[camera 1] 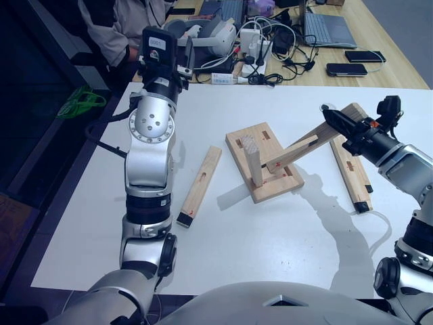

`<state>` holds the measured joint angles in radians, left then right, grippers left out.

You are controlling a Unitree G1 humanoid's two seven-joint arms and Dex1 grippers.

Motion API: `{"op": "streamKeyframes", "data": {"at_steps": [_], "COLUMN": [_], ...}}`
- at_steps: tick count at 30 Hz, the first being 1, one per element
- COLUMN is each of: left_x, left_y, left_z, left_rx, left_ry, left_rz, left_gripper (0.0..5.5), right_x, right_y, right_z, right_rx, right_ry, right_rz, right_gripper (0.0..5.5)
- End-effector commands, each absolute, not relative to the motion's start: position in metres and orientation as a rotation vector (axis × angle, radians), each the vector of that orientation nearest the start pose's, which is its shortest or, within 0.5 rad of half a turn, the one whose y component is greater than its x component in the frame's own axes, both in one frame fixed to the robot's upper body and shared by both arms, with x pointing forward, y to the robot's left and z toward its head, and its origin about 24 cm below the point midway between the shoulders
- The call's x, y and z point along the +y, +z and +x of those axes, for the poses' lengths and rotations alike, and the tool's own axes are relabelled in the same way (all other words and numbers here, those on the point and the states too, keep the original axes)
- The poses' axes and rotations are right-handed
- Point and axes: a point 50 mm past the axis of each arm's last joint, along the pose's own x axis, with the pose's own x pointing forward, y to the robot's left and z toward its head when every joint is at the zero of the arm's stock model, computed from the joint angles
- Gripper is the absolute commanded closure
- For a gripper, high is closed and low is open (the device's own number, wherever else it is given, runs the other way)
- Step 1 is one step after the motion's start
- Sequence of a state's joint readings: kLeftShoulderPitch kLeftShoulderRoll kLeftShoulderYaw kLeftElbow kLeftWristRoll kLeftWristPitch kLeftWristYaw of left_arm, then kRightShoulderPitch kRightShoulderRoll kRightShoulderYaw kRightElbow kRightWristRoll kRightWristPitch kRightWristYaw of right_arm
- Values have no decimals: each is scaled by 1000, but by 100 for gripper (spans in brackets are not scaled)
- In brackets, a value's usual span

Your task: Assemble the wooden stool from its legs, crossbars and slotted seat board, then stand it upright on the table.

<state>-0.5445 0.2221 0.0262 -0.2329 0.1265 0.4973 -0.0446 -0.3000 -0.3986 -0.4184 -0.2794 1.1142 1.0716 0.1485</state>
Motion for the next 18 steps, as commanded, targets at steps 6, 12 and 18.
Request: {"op": "streamKeyframes", "data": {"at_steps": [6, 12, 18], "left_x": [157, 161, 156], "left_y": [200, 186, 161], "left_z": [316, 311, 294], "left_rx": [-248, -167, -11], "left_ry": [1, 21, 3], "left_rz": [294, 152, 3], "left_gripper": [234, 234, 234], "right_x": [-200, -196, -195], "right_y": [158, 156, 156], "right_z": [264, 263, 264], "right_rx": [223, 227, 221], "right_ry": [551, 558, 558], "right_rz": [572, 569, 562], "right_gripper": [451, 451, 451]}}
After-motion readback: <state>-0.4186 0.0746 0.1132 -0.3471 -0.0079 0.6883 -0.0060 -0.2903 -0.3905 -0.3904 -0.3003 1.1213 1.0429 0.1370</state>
